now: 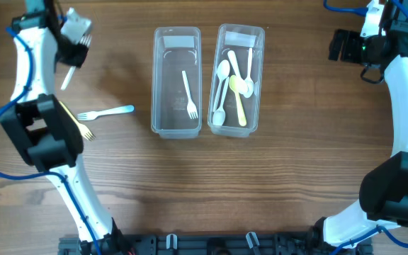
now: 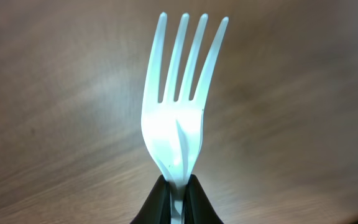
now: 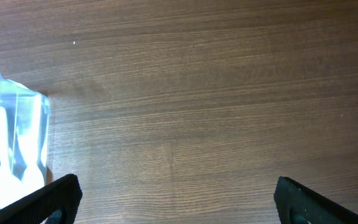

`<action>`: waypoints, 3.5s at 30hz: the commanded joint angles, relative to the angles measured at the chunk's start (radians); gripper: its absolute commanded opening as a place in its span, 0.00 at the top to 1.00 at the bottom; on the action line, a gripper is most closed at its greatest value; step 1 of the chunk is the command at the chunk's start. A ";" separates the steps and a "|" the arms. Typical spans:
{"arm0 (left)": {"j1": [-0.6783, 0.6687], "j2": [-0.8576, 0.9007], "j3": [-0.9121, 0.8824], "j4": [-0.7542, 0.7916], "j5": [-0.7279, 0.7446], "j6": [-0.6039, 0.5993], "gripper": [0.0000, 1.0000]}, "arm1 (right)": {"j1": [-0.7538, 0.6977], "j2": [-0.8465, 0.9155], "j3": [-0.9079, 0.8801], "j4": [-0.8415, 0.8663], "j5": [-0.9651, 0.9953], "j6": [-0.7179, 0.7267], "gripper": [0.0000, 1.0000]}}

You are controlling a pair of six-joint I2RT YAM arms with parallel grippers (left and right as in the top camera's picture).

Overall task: Pack container
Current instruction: 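Carry the white fork into the left container and release, then move left gripper back and grasp the yellow fork, then place the yellow fork into the left container and open gripper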

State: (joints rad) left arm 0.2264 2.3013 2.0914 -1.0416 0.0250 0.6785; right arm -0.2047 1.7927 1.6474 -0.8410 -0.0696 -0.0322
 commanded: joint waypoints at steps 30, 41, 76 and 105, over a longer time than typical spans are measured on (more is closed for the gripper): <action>-0.500 -0.116 0.040 -0.204 0.026 -0.874 0.17 | 0.003 -0.022 0.014 0.003 0.010 -0.018 0.00; -0.141 -0.154 0.035 -0.515 -0.182 -1.424 0.00 | 0.003 -0.022 0.014 0.002 0.010 -0.018 0.00; 0.085 -0.154 -0.581 0.129 -0.223 -1.415 0.09 | 0.003 -0.022 0.014 0.002 0.010 -0.018 0.00; 0.135 -0.500 -0.558 0.174 -0.084 -1.098 0.96 | 0.003 -0.022 0.014 0.002 0.010 -0.018 0.00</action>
State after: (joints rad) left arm 0.3733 1.9606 1.4765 -0.8799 -0.1299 -0.5072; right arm -0.2047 1.7927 1.6474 -0.8410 -0.0696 -0.0322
